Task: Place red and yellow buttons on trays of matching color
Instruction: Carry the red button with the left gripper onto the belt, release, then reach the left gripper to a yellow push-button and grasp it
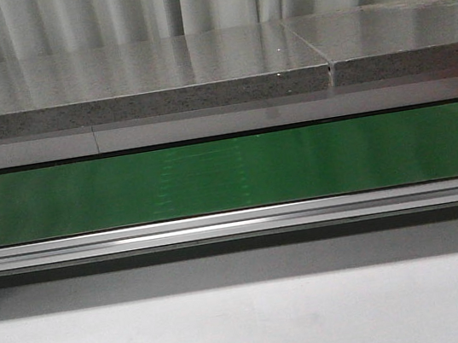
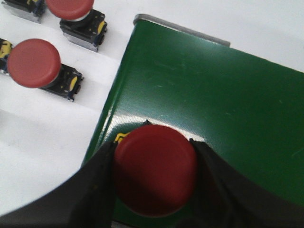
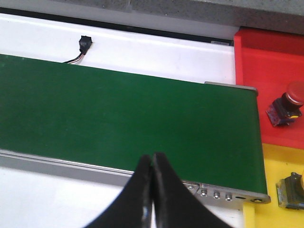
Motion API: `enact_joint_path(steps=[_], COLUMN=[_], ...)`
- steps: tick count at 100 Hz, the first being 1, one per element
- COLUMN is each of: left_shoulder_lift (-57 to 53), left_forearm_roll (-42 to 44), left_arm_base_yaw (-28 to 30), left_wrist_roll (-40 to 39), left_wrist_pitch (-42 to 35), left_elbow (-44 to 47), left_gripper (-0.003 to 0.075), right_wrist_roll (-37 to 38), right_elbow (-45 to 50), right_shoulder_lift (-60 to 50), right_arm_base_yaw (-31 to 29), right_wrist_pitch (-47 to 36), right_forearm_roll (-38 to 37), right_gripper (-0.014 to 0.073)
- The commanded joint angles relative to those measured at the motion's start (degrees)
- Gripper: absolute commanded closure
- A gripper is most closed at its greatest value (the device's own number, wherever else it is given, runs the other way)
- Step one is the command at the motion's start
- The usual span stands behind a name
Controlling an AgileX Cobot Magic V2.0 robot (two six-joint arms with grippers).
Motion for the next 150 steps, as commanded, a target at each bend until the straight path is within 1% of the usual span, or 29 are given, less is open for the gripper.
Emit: enact_joint_path(steps=[1, 5, 12, 15, 17, 21, 22, 24, 27, 32, 34, 39, 62, 79, 91, 100, 112, 130, 136, 150], left_shoulder_lift=[-1.5, -1.5, -1.5, -1.5, -1.5, -1.5, -1.5, -1.5, -1.5, -1.5, -1.5, -1.5, -1.5, -1.7, -3.7, -5.7, -8.2, -9.6, -9.4, -9.3], left_forearm_roll=[-1.8, -3.0, -4.5, -4.9, -5.2, -5.9, -5.9, -5.9, -5.9, -6.5, -6.5, -7.5, -14.1, -14.3, -14.3, -14.3, -14.3, -15.1, -16.4, -16.4], left_arm_base_yaw=[-0.3, -0.3, -0.3, -0.3, -0.3, -0.3, -0.3, -0.3, -0.3, -0.4, -0.4, -0.4, -0.4, -0.4, -0.3, 1.1, 5.5, 16.1, 19.7, 25.4], left_wrist_roll=[2.1, 3.5, 5.6, 6.3, 6.9, 7.5, 7.6, 7.7, 8.4, 8.9, 9.1, 10.0, 16.1, 16.1, 15.9, 15.9, 15.9, 15.4, 15.4, 15.4], left_wrist_pitch=[-2.3, -2.3, -2.3, -2.3, -2.3, -2.3, -2.4, -2.4, -2.7, -2.9, -2.9, -2.9, -2.0, -0.4, -1.2, -0.2, 2.0, 4.9, 4.3, 0.9], left_elbow=[-1.8, -1.8, -1.8, -1.8, -1.8, -1.8, -1.8, -1.8, -1.8, -1.9, -1.9, -2.1, -6.0, -10.5, -10.9, -10.9, -10.7, -8.8, -7.6, -4.0], left_gripper=[0.0706, 0.0671, 0.0566, 0.0497, 0.0465, 0.0365, 0.0330, 0.0295, 0.0212, 0.0120, 0.0091, 0.0052, 0.0048, 0.0048, 0.0048, 0.0048, 0.0048, 0.0048, 0.0048, 0.0048], right_wrist_roll=[-0.4, -0.4, -0.4, -0.4, -0.4, -0.4, -0.4, -0.4, -0.4, -0.4, -0.4, -0.4, -0.4, -0.4, -0.4, -0.4, -0.4, -0.4, -0.4, -0.4], right_elbow=[-1.5, -1.5, -1.5, -1.5, -1.5, -1.5, -1.5, -1.5, -1.5, -1.5, -1.5, -1.5, -1.5, -1.5, -1.5, -1.5, -1.5, -1.5, -1.5, -1.5], right_shoulder_lift=[-0.2, -0.2, -0.2, -0.2, -0.2, -0.2, -0.2, -0.2, -0.2, -0.2, -0.2, -0.2, -0.2, -0.2, -0.2, -0.2, -0.2, -0.2, -0.2, -0.2], right_arm_base_yaw=[0.0, 0.0, 0.0, 0.0, 0.0, 0.0, 0.0, 0.0, 0.0, 0.0, 0.0, 0.0, 0.0, 0.0, 0.0, 0.0, 0.0, 0.0, 0.0, 0.0], right_wrist_pitch=[-3.9, -3.9, -3.9, -3.9, -3.9, -3.9, -3.9, -3.9, -3.9, -3.9, -3.9, -3.9, -3.9, -3.9, -3.9, -3.9, -3.9, -3.8, -3.7, -3.7], right_forearm_roll=[-0.1, -0.1, -0.1, -0.1, -0.1, -0.1, -0.1, -0.1, -0.1, -0.1, -0.1, -0.1, -0.1, -0.1, -0.1, -0.1, -0.1, -0.1, -0.1, -0.1], right_gripper=[0.0713, 0.0713, 0.0713, 0.0713, 0.0713, 0.0713, 0.0713, 0.0713, 0.0713, 0.0713, 0.0713, 0.0713, 0.0713, 0.0713, 0.0713, 0.0713, 0.0713, 0.0713, 0.0713, 0.0713])
